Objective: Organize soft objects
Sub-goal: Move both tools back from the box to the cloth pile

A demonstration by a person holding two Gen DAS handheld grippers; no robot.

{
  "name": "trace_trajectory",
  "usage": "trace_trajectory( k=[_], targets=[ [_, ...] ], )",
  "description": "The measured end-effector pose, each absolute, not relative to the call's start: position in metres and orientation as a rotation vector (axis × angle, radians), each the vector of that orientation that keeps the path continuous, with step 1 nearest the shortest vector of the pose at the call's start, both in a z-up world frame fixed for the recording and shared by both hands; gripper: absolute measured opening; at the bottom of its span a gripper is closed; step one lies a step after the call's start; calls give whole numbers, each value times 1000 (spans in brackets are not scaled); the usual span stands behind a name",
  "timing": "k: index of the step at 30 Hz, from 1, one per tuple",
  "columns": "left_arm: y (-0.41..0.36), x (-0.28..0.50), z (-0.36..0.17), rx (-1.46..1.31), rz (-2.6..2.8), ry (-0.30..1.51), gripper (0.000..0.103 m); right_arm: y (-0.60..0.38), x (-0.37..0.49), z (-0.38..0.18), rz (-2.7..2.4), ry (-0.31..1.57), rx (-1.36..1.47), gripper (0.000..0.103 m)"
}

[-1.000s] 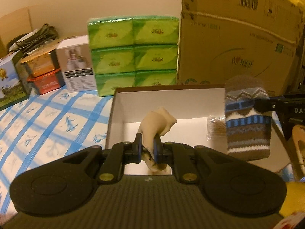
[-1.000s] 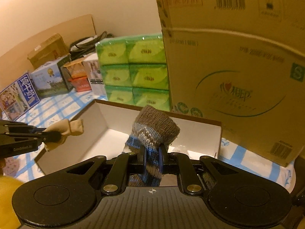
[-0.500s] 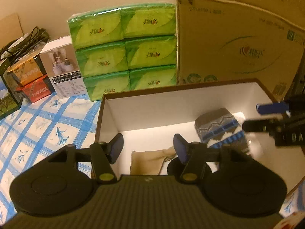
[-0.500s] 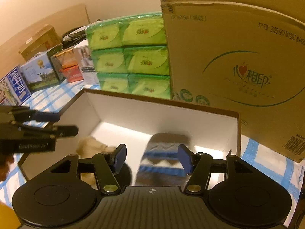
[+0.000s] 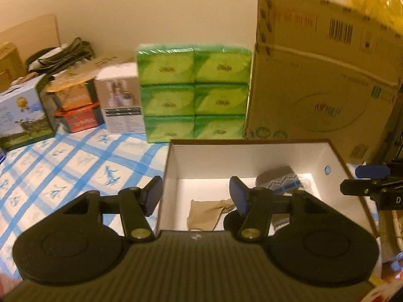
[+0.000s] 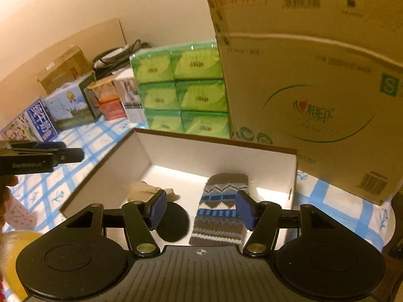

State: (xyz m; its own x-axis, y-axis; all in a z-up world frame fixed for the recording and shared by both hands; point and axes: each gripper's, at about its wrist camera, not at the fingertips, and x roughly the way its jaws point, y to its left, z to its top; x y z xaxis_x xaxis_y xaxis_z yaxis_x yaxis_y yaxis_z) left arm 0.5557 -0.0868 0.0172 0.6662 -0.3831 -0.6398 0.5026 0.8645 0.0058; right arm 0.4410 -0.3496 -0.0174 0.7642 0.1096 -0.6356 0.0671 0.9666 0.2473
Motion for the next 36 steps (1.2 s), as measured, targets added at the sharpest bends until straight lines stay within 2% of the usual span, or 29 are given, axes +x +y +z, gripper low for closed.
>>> trace_trajectory(
  k=[18,28,36],
  targets=[
    [2,349,117,-39,-421,557,56,-324,278,47,141,603,255,60],
    [38,215,118,-105,-300,534,56,-306,189,49,215,582,264,60],
    [51,144,105,-96,-207,533,56,-295,140,42,259,583,271,60]
  ],
)
